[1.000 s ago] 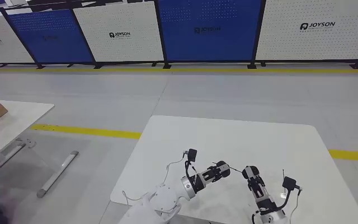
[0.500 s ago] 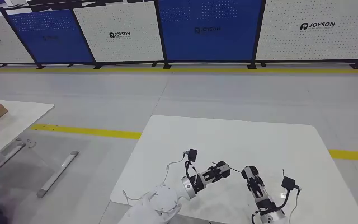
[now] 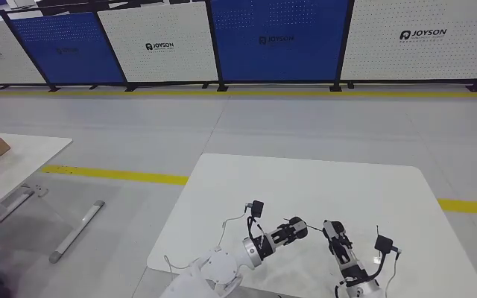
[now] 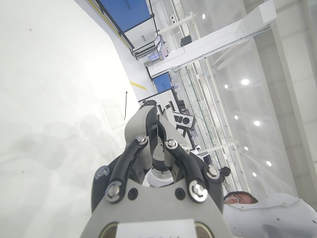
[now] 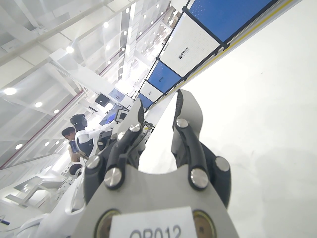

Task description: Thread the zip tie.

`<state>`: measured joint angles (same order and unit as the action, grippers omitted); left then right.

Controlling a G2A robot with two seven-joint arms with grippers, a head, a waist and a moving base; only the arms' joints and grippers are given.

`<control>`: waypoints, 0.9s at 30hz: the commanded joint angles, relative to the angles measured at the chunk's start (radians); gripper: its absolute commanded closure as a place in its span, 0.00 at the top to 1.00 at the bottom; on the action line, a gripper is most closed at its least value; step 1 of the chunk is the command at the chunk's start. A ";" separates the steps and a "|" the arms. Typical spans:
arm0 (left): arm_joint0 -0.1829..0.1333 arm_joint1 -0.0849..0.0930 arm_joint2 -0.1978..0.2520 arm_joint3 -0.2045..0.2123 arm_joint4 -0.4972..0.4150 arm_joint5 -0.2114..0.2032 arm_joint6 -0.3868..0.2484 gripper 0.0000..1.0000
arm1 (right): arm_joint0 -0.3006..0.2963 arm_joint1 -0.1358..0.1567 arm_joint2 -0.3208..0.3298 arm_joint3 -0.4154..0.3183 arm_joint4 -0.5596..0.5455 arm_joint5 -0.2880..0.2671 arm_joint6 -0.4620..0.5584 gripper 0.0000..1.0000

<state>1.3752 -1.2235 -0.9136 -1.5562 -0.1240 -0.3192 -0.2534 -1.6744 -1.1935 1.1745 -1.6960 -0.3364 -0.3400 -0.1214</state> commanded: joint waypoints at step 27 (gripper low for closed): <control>0.013 -0.005 -0.013 -0.012 -0.005 0.007 0.056 0.00 | -0.006 0.017 -0.014 -0.013 -0.008 0.000 -0.009 0.25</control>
<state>1.3876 -1.2279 -0.9264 -1.5684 -0.1290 -0.3130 -0.1974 -1.6803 -1.1770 1.1617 -1.7088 -0.3445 -0.3400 -0.1300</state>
